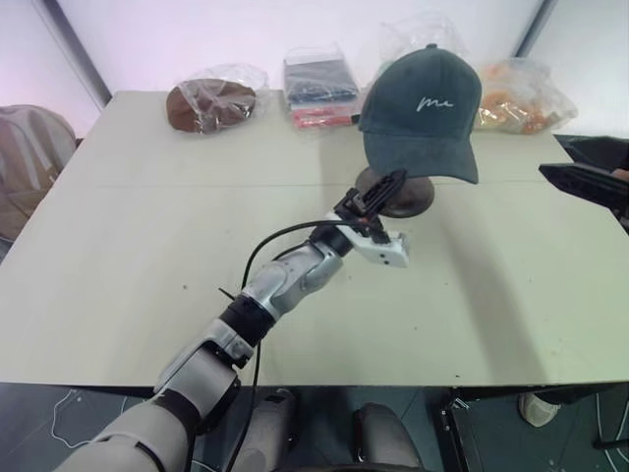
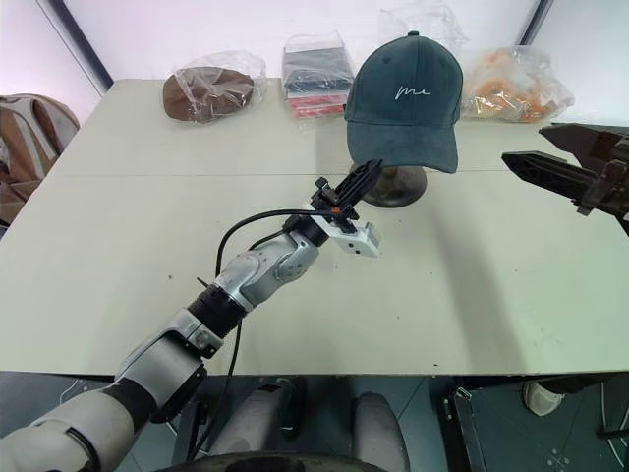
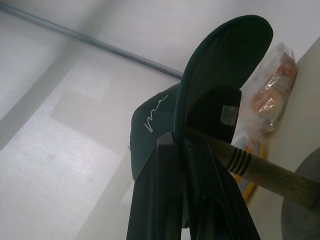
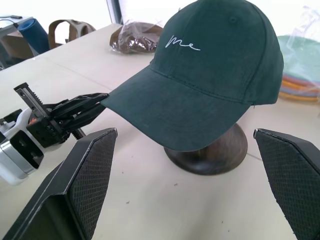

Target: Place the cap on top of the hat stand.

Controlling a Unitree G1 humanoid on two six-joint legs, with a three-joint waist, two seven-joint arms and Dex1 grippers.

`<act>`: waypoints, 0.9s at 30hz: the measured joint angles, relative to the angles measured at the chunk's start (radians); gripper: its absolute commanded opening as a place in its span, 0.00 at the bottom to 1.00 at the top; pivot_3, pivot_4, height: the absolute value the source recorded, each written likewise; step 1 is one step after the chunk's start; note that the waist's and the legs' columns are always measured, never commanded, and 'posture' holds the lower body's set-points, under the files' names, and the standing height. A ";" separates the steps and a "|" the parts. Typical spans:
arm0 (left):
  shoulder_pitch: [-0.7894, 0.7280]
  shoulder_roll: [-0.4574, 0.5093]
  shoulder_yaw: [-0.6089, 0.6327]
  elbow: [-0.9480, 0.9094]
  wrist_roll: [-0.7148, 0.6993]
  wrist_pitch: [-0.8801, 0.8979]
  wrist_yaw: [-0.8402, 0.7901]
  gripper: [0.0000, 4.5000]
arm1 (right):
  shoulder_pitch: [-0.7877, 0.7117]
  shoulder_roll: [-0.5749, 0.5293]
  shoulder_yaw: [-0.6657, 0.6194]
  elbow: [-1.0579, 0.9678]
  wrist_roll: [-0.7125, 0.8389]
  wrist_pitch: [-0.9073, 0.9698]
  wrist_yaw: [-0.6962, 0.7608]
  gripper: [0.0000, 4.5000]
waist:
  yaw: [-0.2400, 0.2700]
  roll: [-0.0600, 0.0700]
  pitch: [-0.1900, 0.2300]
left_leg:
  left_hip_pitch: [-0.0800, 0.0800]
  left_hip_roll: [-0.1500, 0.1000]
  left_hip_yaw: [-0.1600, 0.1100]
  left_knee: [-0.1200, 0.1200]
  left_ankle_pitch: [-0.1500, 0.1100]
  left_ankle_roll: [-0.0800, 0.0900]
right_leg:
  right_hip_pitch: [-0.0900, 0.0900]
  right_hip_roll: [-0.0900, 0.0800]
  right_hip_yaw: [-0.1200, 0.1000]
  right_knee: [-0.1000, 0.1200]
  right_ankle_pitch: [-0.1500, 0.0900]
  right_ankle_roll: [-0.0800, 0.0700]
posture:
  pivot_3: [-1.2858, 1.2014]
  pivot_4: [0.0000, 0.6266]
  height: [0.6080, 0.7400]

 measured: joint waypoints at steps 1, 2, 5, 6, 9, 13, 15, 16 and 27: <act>0.000 0.000 -0.001 0.006 0.000 -0.002 0.000 0.01 | 0.005 0.000 0.000 -0.009 0.003 0.003 -0.001 1.00 | 0.000 0.000 0.000 | 0.000 0.000 0.000 0.000 0.000 0.000 | 0.000 0.000 0.000 0.000 0.000 0.000 | 0.52 0.24 1.00; 0.000 0.000 -0.001 0.009 -0.001 -0.008 0.000 0.01 | 0.008 0.001 -0.001 -0.013 0.008 0.004 -0.003 1.00 | 0.000 0.000 0.000 | 0.000 0.000 0.000 0.000 0.000 0.000 | 0.000 0.000 0.000 0.000 0.000 0.000 | 0.52 0.24 1.00; 0.001 0.000 -0.004 0.014 -0.003 -0.018 0.000 0.01 | 0.017 0.002 -0.010 -0.027 0.014 0.004 -0.012 1.00 | 0.000 0.000 0.000 | 0.000 0.000 0.000 0.000 0.000 0.000 | 0.000 0.000 0.000 0.000 0.000 0.000 | 0.52 0.24 1.00; 0.003 0.001 -0.007 0.016 -0.004 -0.021 0.000 0.01 | 0.019 0.002 -0.014 -0.028 0.015 0.004 -0.015 1.00 | 0.000 0.000 0.000 | 0.000 0.000 0.000 0.000 0.000 0.000 | 0.000 0.000 0.000 0.000 0.000 0.000 | 0.52 0.24 1.00; 0.017 0.007 -0.014 0.024 -0.010 -0.037 -0.001 0.15 | 0.023 0.002 -0.019 -0.029 0.021 0.004 -0.021 1.00 | 0.000 0.000 0.000 | 0.000 0.000 0.000 0.000 0.000 0.000 | 0.000 0.000 0.000 0.000 0.000 0.000 | 0.52 0.24 1.00; 0.036 0.011 -0.019 0.040 -0.013 -0.052 -0.004 0.57 | 0.029 0.004 -0.019 -0.032 0.022 0.004 -0.023 1.00 | 0.000 0.000 0.000 | 0.000 0.000 0.000 0.000 0.000 0.000 | 0.000 0.000 0.000 0.000 0.000 0.000 | 0.52 0.24 1.00; 0.045 0.012 -0.020 0.046 -0.017 -0.059 -0.008 0.79 | 0.029 0.004 -0.019 -0.034 0.022 0.004 -0.023 1.00 | 0.000 0.000 0.000 | 0.000 0.000 0.000 0.000 0.000 0.000 | 0.000 0.000 0.000 0.000 0.000 0.000 | 0.52 0.24 1.00; 0.049 0.012 -0.021 0.051 -0.025 -0.064 -0.014 0.93 | 0.029 0.004 -0.019 -0.037 0.022 0.003 -0.023 1.00 | 0.000 0.000 0.000 | 0.000 0.000 0.000 0.000 0.000 0.000 | 0.000 0.000 0.000 0.000 0.000 0.000 | 0.52 0.24 1.00; 0.090 0.027 -0.023 0.067 -0.138 -0.146 -0.163 0.99 | 0.028 0.004 -0.016 -0.045 0.022 0.000 -0.027 1.00 | 0.000 0.000 0.000 | 0.000 0.000 0.000 0.001 0.000 0.000 | 0.000 0.000 0.000 0.000 0.000 0.000 | 0.52 0.24 1.00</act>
